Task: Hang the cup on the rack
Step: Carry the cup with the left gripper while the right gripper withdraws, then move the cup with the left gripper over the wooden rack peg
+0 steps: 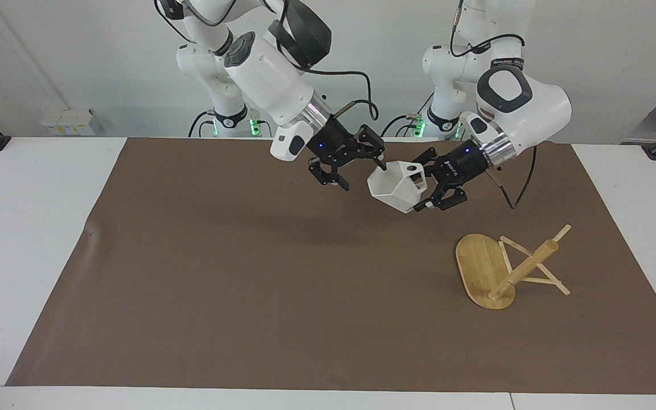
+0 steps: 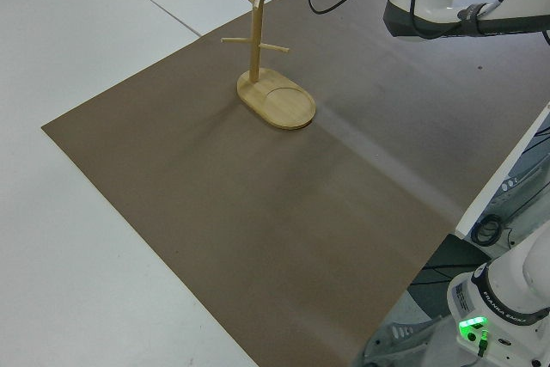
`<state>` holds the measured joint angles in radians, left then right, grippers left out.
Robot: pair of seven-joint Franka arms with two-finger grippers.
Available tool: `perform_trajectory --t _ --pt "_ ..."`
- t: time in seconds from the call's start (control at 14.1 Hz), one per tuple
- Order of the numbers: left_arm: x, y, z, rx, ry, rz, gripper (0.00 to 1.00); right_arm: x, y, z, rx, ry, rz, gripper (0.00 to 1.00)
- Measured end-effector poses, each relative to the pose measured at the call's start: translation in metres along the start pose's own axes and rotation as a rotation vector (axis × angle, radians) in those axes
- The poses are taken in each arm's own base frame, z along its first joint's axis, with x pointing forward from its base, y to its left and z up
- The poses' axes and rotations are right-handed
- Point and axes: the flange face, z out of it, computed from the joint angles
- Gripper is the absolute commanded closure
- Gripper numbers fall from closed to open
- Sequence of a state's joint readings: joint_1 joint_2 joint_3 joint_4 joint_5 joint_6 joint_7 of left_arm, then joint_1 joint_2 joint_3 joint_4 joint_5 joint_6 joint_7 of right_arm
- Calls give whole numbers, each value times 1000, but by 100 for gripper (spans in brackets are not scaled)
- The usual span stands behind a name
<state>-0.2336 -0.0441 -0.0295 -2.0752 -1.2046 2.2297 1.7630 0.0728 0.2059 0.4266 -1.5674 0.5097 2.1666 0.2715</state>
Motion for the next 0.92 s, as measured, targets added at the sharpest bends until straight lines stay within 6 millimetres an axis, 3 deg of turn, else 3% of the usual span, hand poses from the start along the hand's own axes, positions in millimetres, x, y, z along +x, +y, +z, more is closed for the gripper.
perform_trajectory --t 0.28,0.57,0.92 --pt "-5 -5 -5 22 -4 -9 100 17 33 -49 -47 52 49 0" --pt "-25 -11 -10 96 -38 -39 100 40 103 -89 -199 98 96 0" --pt "-45 -22 -25 240 -87 -69 100 40 173 -184 -292 115 83 0"
